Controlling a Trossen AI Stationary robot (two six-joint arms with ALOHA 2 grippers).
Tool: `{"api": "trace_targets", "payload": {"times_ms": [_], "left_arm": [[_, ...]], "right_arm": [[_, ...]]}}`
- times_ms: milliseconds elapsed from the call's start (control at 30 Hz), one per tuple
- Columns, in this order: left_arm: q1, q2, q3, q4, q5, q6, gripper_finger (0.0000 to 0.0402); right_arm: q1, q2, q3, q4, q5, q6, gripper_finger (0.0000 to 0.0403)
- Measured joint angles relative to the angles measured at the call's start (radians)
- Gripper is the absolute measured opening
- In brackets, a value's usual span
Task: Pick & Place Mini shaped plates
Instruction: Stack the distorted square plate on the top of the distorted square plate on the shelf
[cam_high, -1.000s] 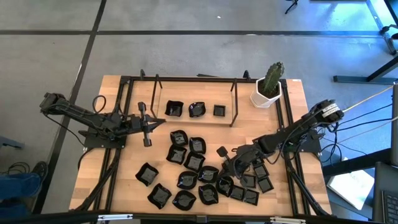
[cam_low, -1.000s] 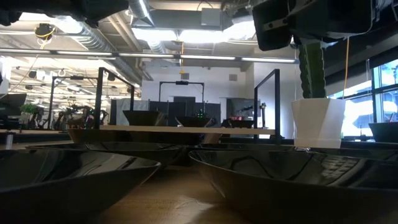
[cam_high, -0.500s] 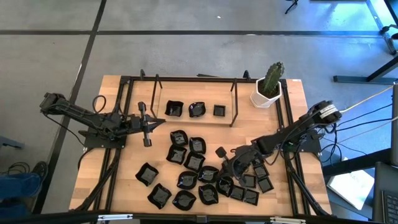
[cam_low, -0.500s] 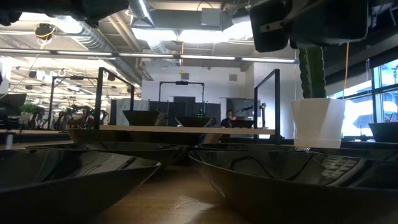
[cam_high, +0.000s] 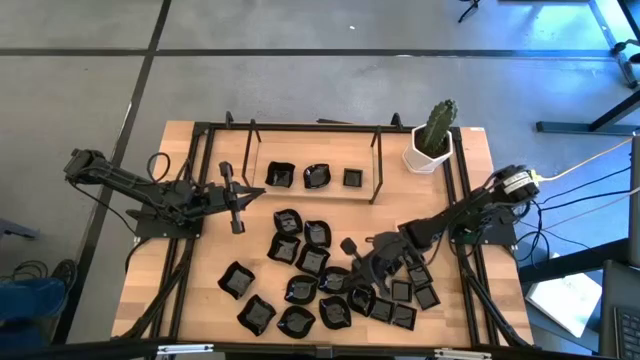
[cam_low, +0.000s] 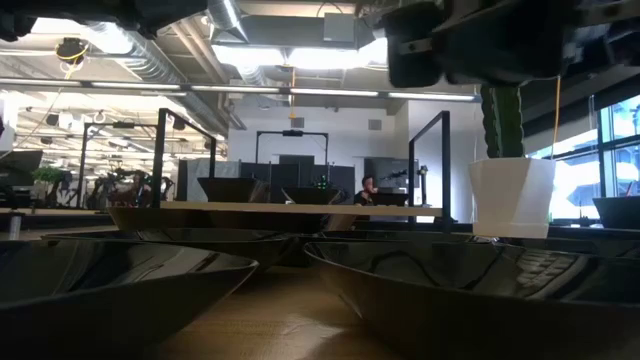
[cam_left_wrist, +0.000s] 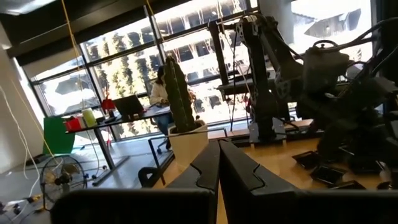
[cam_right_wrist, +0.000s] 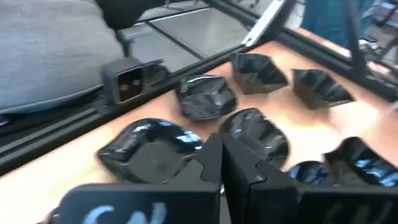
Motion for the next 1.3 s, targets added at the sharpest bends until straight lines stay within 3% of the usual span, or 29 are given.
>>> {"api": "trace_targets", "payload": {"times_ms": [500,967,1200,1300], "left_arm": [[0.000,0.008,0.000,-0.004,0.000,0.028,0.0003],[0.000,0.036,0.000,0.015,0.004,-0.004,0.0003],[0.009,0.079,0.000,0.017,0.133,0.027,0.0003],[0.009,0.107,0.000,0.107,0.161,0.044,0.0003]], "right_arm": [[-0.232,0.003,0.000,0.092,-0.027,0.028,0.0008],[-0.237,0.003,0.000,0.156,-0.026,0.078,0.0009],[-0.237,0.003,0.000,0.157,-0.018,0.090,0.0011],[-0.237,0.003,0.007,0.169,0.053,0.083,0.0011]]}}
